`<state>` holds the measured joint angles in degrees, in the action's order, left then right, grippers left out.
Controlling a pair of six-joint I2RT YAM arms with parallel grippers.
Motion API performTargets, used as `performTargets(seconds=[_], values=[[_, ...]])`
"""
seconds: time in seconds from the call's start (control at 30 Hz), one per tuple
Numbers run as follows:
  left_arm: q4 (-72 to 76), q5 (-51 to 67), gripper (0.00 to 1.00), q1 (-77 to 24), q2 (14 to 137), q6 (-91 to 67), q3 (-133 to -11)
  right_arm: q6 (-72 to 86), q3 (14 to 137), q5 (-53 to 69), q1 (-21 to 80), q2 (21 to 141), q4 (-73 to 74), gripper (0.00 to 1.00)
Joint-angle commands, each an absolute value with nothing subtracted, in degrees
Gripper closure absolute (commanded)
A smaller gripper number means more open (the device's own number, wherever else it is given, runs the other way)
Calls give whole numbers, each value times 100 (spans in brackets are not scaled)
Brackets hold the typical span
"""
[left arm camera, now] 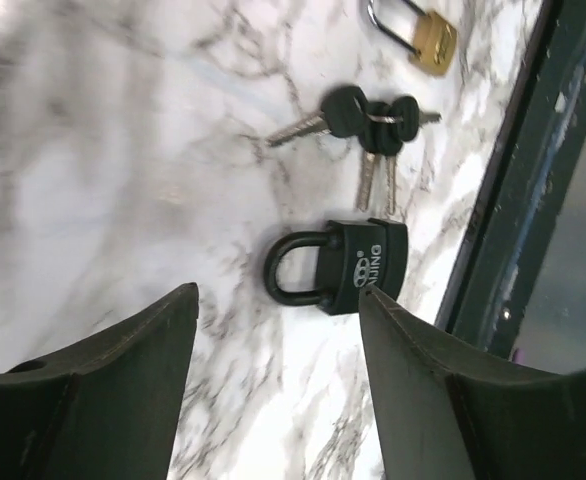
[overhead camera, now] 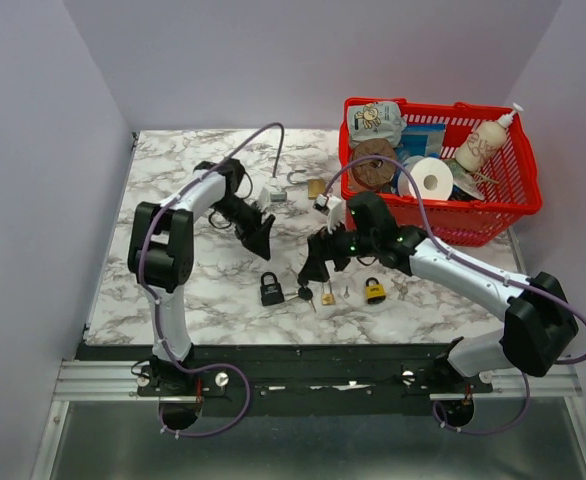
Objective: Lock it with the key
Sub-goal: Place the lock at the center of the board, then move the lock to the center of the board.
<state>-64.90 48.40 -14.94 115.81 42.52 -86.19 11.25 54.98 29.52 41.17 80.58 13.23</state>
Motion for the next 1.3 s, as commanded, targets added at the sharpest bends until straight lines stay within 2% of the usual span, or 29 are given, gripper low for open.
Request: performTargets(seconds=[0.0,0.07,0.1,0.13,0.33,0.6,0.93,1.07,1.27], values=[[-6592,4956,24,-714,11040,4122,-8948,458,6125,2857,4096,8112,1475,5],[-6443,5088,19,-406,10584,3860,-8808,55,6441,2804,4096,8252,1643,5],[-6164,5071,3,-108,10399,3728,-8607,-200,6834,2682,4096,8340,1878,5],[-6022,5036,1,-45,10032,3457,-8500,-324,7055,2559,4113,8445,2020,2],[-4511,4704,1,536,8800,2034,-7577,-799,8505,1785,4157,9377,2698,1],[-2526,4807,1,817,8158,-216,-6953,-2038,10580,459,4315,11037,4261,1],[-1706,4404,1,826,7507,-912,-5977,-2057,11847,158,4114,12524,4052,0],[-1117,3622,1,730,7838,-1511,-5879,-1925,11769,474,4104,12332,3920,0],[-1371,1850,1,-295,9622,-2074,-7486,-1951,11164,870,4131,11436,3920,0]])
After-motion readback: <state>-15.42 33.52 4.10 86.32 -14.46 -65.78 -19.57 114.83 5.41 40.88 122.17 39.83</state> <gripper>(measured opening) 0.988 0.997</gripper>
